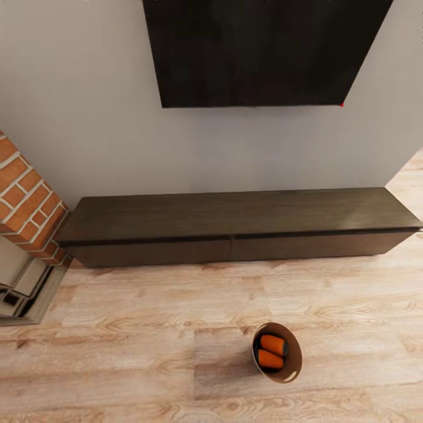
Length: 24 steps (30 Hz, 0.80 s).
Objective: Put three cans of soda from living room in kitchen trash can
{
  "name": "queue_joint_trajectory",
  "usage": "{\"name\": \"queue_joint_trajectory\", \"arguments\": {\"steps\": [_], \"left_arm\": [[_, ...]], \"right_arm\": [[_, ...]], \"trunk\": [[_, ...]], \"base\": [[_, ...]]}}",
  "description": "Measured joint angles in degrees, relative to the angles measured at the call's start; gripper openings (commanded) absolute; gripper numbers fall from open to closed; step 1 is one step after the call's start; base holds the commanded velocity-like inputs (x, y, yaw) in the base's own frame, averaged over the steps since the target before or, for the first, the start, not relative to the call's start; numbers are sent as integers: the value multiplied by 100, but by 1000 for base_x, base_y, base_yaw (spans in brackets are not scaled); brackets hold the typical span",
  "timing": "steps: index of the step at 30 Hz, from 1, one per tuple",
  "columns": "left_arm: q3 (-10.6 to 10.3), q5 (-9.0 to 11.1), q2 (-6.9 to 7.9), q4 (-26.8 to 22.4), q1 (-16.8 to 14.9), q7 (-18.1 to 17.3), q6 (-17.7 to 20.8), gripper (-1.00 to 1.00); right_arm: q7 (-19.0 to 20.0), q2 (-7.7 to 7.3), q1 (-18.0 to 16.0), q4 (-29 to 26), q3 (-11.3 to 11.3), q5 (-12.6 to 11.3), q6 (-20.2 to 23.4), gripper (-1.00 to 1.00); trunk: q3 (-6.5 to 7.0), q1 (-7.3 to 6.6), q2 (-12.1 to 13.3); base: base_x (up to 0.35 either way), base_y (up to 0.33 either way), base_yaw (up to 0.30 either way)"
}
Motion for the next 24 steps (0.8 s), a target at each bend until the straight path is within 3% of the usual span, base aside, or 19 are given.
{"name": "queue_joint_trajectory", "arguments": {"steps": [3,10,17,24], "left_arm": [[9,20,-22,3,116,1,-125,100],[19,31,-94,-1,433,1,-379,100],[17,23,-305,107,790,32,-1002,100],[16,17,-363,184,834,37,-1014,100]], "right_arm": [[-200,19,16,142,-10,141,18,100],[-557,58,26,229,-19,221,309,100],[-828,87,102,337,-18,240,445,100],[-920,147,121,374,-19,240,471,100]], "trunk": [[54,-66,120],[180,-220,401],[305,-373,682],[431,-527,963]], "base": [[0,0,0],[0,0,0],[0,0,0],[0,0,0]]}}
